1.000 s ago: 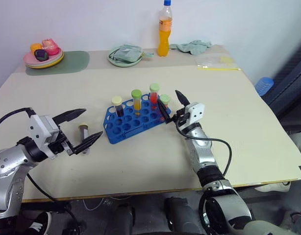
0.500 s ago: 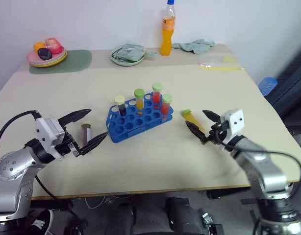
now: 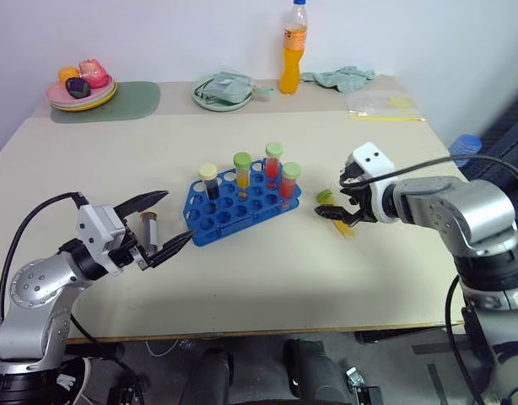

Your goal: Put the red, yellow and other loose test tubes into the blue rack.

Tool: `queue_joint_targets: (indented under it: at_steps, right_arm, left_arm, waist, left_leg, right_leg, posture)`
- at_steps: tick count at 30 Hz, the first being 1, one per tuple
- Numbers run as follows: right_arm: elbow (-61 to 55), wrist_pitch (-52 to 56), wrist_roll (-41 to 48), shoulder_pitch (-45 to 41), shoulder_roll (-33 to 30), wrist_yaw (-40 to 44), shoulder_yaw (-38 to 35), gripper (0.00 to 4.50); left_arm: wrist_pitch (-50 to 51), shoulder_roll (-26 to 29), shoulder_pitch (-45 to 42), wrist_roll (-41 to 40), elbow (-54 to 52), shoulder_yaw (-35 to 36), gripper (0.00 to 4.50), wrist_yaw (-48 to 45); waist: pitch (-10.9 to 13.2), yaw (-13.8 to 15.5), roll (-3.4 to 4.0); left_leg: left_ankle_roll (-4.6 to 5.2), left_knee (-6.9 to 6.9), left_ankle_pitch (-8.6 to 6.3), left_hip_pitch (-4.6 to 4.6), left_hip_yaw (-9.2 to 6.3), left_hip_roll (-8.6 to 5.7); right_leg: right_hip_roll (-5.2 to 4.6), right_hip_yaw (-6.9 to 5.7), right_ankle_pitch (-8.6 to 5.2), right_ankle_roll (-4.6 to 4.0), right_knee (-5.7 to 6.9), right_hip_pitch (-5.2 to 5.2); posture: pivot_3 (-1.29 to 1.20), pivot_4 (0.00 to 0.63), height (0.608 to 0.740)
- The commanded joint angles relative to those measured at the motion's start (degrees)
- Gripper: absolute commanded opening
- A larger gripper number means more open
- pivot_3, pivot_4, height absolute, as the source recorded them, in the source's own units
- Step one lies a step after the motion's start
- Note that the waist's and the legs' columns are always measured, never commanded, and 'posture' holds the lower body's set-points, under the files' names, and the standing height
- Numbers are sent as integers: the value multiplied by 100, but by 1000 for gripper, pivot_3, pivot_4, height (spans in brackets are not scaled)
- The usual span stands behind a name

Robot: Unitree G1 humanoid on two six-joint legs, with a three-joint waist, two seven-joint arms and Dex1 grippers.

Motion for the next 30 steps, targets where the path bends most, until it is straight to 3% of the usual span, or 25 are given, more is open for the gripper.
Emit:
queue_joint_targets:
  at_steps: [1,16,19,24,25,28,30]
  right_arm:
    - [491,338,-208,-425,-80,-31,211,4453]
    - [2326,43,-769,-1205,619,156,842,4453]
    - [2421,-64,-856,-1200,600,275,960,3651]
    - [2529,-241,-1025,-1240,664,318,934,1148]
    - [2506,-240,-1048,-1233,673,295,889,858]
    - [2496,-433,-1141,-1182,725,41,466,858]
    - [2489,-895,-1158,-1043,952,-498,-341,858]
  left_arm:
    - [-111,-18,158,8,-246,115,4500,74]
    - [-130,-135,720,43,-681,217,4500,480]
    - [-129,-136,781,42,-733,224,4500,513]
    - [-118,-131,833,42,-784,217,4500,576]
    - [-117,-126,836,39,-783,221,4500,576]
    - [-102,-100,822,23,-787,240,4500,586]
    - [-95,-76,810,15,-782,273,4500,597]
  waist:
    - [0,-16,0]
    - [1,-54,2]
    - [1,-61,2]
    - [1,-65,2]
    - [0,-64,1]
    - [1,-66,3]
    - [2,-61,4]
  left_leg:
    - [0,1,0,0,1,0]
    - [0,0,0,-1,2,5]
    - [0,-1,0,1,2,5]
    - [0,-3,0,2,2,5]
    - [0,-3,0,2,2,5]
    - [0,-2,0,2,2,5]
    - [1,-3,0,1,3,5]
  right_leg:
    - [0,0,0,0,0,-1]
    - [6,-1,6,6,4,-5]
    - [7,-1,6,7,4,-5]
    - [8,-1,6,7,4,-5]
    - [8,-1,6,7,4,-5]
    - [8,-1,7,7,4,-5]
    - [8,-1,8,7,5,-6]
  posture:
    - [0,150,740]
    - [0,150,740]
    - [0,150,740]
    - [0,150,740]
    - [0,150,740]
    - [0,150,740]
    - [0,150,740]
